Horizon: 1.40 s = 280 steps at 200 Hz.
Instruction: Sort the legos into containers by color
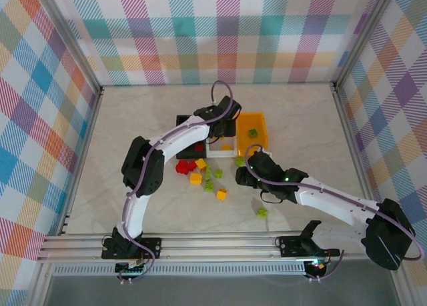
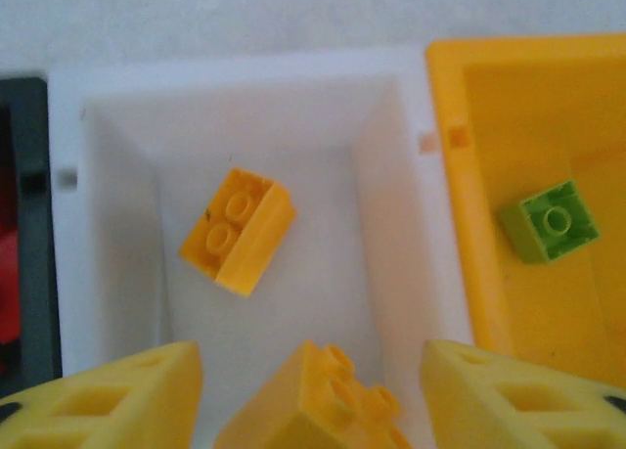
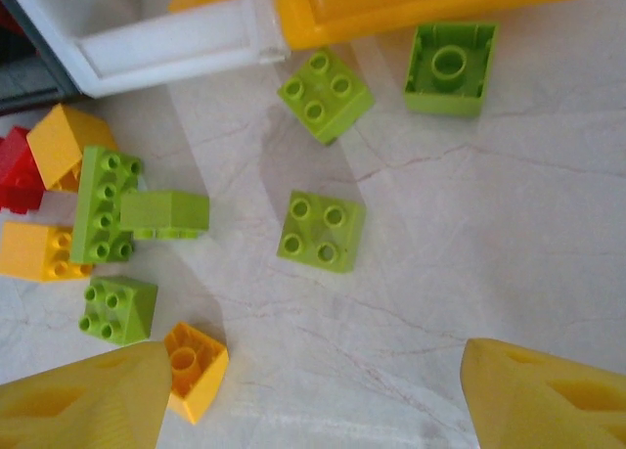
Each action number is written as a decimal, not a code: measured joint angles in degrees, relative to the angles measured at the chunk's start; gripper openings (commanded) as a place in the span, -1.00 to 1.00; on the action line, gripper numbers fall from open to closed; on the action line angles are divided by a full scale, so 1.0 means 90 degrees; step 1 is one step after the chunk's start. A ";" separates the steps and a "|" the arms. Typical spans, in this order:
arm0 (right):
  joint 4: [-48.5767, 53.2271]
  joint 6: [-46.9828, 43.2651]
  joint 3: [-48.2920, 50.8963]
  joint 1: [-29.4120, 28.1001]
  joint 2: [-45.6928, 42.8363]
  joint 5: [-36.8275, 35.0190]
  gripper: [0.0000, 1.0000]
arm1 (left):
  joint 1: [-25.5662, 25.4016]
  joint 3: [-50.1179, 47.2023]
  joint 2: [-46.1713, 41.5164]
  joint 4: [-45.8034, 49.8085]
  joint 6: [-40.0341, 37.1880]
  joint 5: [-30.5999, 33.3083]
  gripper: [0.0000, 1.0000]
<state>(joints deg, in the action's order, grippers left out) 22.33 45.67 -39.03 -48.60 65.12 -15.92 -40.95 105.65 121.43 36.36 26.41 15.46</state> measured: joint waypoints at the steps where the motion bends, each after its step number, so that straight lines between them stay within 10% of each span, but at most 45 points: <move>1: 0.0000 0.0002 0.0002 -0.0015 0.0005 0.0012 0.56 | 0.0002 0.0034 0.0012 0.0012 -0.0032 -0.0002 0.45; 59: -0.0180 0.0002 -0.0024 -0.0600 0.0568 0.0165 0.56 | -0.0007 -0.0024 -0.0561 0.0117 0.0049 -0.0301 0.94; 164: -0.0699 0.0075 -0.1178 -0.1246 0.2769 0.0277 0.52 | -0.0437 -0.6317 -0.7339 -0.0702 0.1202 -0.0209 1.00; 280: -0.0313 0.0534 -0.1319 -0.1319 0.3181 -0.0012 -0.39 | -0.0442 -0.7346 -0.8541 -0.0032 0.1812 0.0153 1.00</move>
<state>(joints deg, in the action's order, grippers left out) 19.51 50.48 -50.89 -60.47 93.76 -16.03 -44.93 39.53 44.56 36.07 42.72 16.84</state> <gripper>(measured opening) 0.345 0.997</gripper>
